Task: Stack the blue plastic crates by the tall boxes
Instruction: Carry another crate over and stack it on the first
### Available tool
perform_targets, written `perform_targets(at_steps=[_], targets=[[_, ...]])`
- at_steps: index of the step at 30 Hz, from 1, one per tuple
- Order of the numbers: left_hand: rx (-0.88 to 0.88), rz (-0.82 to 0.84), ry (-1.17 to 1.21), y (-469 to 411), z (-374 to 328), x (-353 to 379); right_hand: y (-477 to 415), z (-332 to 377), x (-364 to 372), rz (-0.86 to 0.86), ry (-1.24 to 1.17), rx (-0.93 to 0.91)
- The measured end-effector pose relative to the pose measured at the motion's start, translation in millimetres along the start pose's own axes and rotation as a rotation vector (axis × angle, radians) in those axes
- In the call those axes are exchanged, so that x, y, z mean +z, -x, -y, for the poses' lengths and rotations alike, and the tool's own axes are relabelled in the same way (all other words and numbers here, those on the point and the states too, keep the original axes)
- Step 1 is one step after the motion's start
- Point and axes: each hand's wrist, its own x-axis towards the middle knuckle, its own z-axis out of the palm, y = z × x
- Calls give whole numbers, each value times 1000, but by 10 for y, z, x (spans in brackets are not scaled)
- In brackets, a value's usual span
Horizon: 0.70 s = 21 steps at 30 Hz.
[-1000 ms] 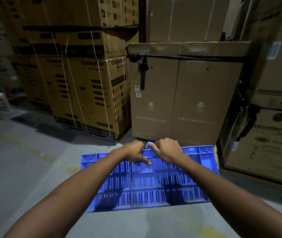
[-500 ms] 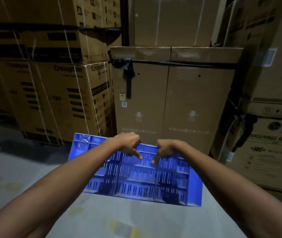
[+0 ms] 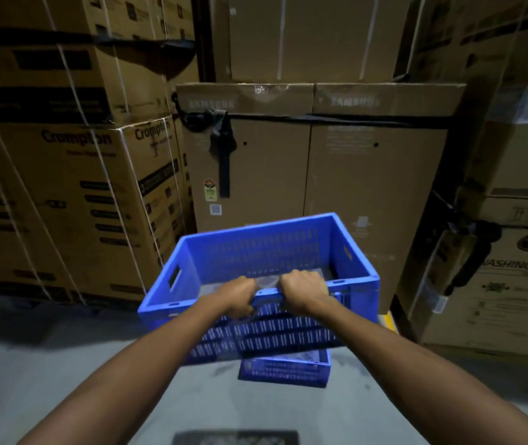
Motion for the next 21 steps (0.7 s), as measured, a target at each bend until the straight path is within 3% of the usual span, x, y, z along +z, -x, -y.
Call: perform_targets(at_steps=[3,6,9,12,21], targets=[[-11,-79,-67,-422,106,60,-344,-180,218,-48,-2,31],[-25,-96,-181,-899,204,78,-767,-499,410,31,-43,-1],[-41,-52,-262,-1373,284,87,-1164,-872,652,181,-71,-40],[-35,20,-304,-1812,388,125,-1471,-1129,970,179,-153,-7],[-147,77,-241,-2528,1033,931,-2377,-1075,1771,217,-201,10]])
